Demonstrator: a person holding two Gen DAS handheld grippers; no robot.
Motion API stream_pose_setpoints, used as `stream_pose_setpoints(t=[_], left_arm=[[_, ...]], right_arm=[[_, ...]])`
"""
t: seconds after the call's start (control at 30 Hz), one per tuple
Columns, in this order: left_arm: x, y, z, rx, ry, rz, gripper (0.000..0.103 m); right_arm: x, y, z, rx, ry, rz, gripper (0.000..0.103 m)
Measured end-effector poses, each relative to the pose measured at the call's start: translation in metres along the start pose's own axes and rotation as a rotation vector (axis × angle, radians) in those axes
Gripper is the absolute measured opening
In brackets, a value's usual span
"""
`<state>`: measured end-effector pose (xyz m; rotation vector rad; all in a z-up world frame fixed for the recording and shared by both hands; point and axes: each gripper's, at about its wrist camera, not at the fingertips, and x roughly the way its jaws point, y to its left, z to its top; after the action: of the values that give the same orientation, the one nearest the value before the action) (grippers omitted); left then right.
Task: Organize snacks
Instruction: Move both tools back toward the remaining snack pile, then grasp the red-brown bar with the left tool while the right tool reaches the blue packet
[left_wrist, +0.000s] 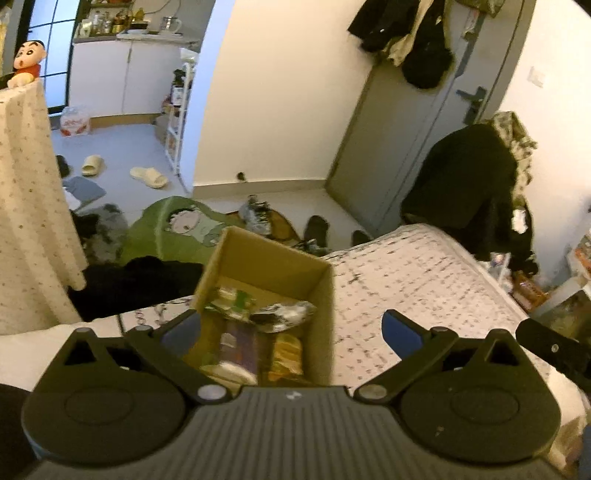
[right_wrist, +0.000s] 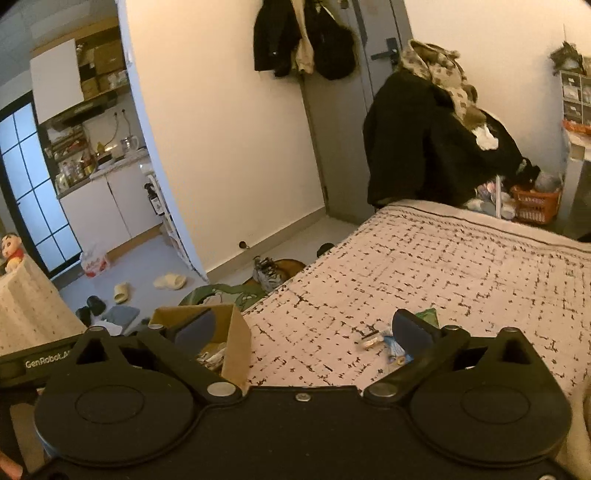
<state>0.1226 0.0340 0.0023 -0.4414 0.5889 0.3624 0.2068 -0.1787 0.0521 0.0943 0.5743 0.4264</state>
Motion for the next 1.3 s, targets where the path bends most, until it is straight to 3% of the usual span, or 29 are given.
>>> stream_pose_setpoints(t=[0.2, 0.37, 0.63, 0.97, 1.1, 1.3], left_arm=[[-0.005, -0.011, -0.002, 0.027, -0.019, -0.025, 0.103], [0.000, -0.018, -0.006, -0.004, 0.009, -0.071, 0.103], [0.008, -0.044, -0.020, -0.009, 0.024, -0.076, 0.103], [0.026, -0.082, -0.038, 0.036, 0.055, -0.088, 0.103], [0.037, -0.095, -0.050, 0.032, 0.078, -0.139, 0.103], [0.059, -0.113, -0.069, 0.020, 0.117, -0.183, 0.101]], right_arm=[[-0.009, -0.024, -0.006, -0.030, 0.036, -0.022, 0.103], [-0.013, -0.044, -0.016, -0.037, 0.068, -0.089, 0.103], [-0.015, -0.090, -0.019, 0.123, 0.071, -0.161, 0.103], [-0.010, -0.129, -0.026, 0.231, 0.119, -0.151, 0.103], [0.000, -0.143, -0.029, 0.301, 0.150, -0.103, 0.103], [0.015, -0.160, -0.032, 0.342, 0.163, -0.129, 0.099]])
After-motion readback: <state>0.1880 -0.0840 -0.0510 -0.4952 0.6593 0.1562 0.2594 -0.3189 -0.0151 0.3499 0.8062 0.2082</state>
